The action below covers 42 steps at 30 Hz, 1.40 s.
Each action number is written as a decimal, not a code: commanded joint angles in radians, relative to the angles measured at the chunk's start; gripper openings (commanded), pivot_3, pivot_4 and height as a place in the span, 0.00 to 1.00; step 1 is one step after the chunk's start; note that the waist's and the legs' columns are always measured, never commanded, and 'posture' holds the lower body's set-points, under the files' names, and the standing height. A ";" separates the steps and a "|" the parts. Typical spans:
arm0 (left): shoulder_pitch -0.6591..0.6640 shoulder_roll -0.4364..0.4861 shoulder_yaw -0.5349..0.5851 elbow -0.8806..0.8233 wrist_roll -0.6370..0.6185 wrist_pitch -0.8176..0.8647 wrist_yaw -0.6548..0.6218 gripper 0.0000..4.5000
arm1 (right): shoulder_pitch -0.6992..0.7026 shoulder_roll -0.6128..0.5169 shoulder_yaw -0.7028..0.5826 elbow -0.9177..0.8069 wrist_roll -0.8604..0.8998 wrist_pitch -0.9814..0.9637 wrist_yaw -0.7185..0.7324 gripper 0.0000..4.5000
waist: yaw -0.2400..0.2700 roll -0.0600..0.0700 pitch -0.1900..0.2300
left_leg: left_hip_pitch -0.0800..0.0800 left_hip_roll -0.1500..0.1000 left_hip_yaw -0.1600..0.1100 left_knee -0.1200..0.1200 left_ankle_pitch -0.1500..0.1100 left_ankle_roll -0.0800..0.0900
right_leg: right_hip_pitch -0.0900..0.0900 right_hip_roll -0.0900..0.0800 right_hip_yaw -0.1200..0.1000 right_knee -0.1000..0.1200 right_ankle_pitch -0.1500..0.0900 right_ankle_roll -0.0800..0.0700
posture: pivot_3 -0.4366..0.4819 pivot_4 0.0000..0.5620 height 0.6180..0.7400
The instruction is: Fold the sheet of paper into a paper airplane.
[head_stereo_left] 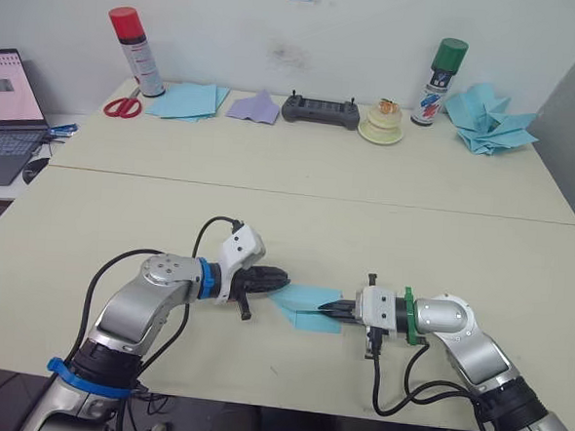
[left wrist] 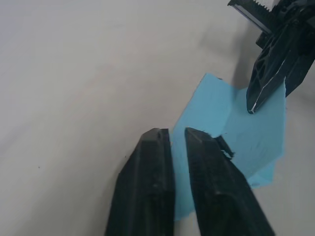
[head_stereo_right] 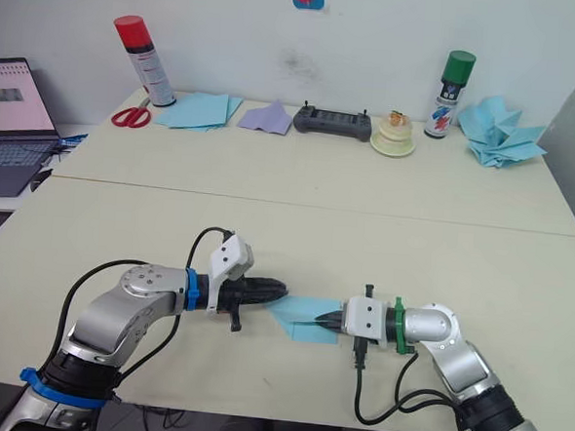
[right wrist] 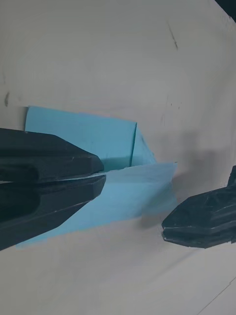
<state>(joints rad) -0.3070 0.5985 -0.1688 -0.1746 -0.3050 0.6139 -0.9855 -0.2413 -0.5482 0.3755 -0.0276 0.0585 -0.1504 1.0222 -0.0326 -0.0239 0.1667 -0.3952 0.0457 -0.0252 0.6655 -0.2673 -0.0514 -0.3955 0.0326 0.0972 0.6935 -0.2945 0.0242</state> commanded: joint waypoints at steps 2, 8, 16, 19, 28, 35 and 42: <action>0.000 0.007 -0.030 0.019 0.028 -0.032 0.001 0.01 | 0.016 -0.008 -0.013 -0.049 0.007 -0.018 0.003 0.00 | 0.000 0.000 0.000 | 0.000 0.000 0.000 0.000 0.000 0.000 | 0.000 0.000 0.000 0.000 0.000 0.000 | 0.48 0.27 1.00; 0.023 0.011 -0.088 0.036 0.065 -0.057 -0.008 0.01 | 0.025 -0.002 -0.022 -0.058 0.021 0.003 -0.001 0.00 | 0.000 0.000 0.000 | 0.000 0.000 0.000 0.000 0.000 0.000 | 0.000 0.000 0.000 0.000 0.000 0.000 | 0.48 0.27 1.00; 0.033 0.020 -0.121 0.101 0.124 -0.147 -0.007 0.01 | 0.030 -0.021 -0.020 -0.075 0.041 0.030 0.033 0.00 | 0.000 0.000 0.000 | 0.008 0.000 0.000 -0.001 0.000 0.000 | 0.007 0.000 0.000 -0.001 -0.001 -0.001 | 0.48 0.27 1.00; 0.031 0.020 -0.127 0.112 0.127 -0.163 -0.006 0.01 | 0.028 -0.022 -0.024 -0.073 0.050 0.045 0.037 0.00 | 0.001 0.000 0.000 | 0.009 0.000 0.001 -0.001 0.000 0.000 | 0.008 0.000 0.001 -0.001 -0.003 0.003 | 0.48 0.27 1.00; 0.035 0.035 -0.142 0.117 0.138 -0.189 -0.021 0.00 | 0.038 -0.033 0.003 -0.075 0.025 -0.027 0.054 0.28 | 0.000 0.000 0.000 | 0.011 0.000 0.001 -0.001 0.000 0.000 | 0.010 0.000 0.001 -0.001 -0.004 0.003 | 0.48 0.27 1.00; 0.030 0.022 -0.143 0.135 0.151 -0.268 -0.033 0.00 | 0.050 -0.033 0.004 -0.073 0.037 -0.053 0.070 0.28 | 0.000 0.000 0.000 | 0.012 0.000 0.001 -0.001 0.000 0.000 | 0.010 0.000 0.001 -0.001 -0.004 0.003 | 0.48 0.27 1.00; 0.033 0.076 -0.158 0.096 0.172 -0.289 -0.089 0.00 | 0.040 -0.023 0.002 -0.049 0.017 -0.056 0.058 0.28 | 0.000 0.000 0.000 | 0.012 0.000 0.001 -0.002 0.000 0.000 | 0.010 0.000 0.001 -0.001 -0.005 0.002 | 0.48 0.27 1.00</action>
<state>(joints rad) -0.2915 0.6596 -0.2928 -0.0862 -0.1721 0.3210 -1.0593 -0.1923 -0.5750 0.3842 -0.0628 0.0781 -0.1922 1.0839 -0.0324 -0.0240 0.1666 -0.3830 0.0461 -0.0240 0.6632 -0.2674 -0.0513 -0.3857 0.0327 0.0985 0.6921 -0.2992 0.0264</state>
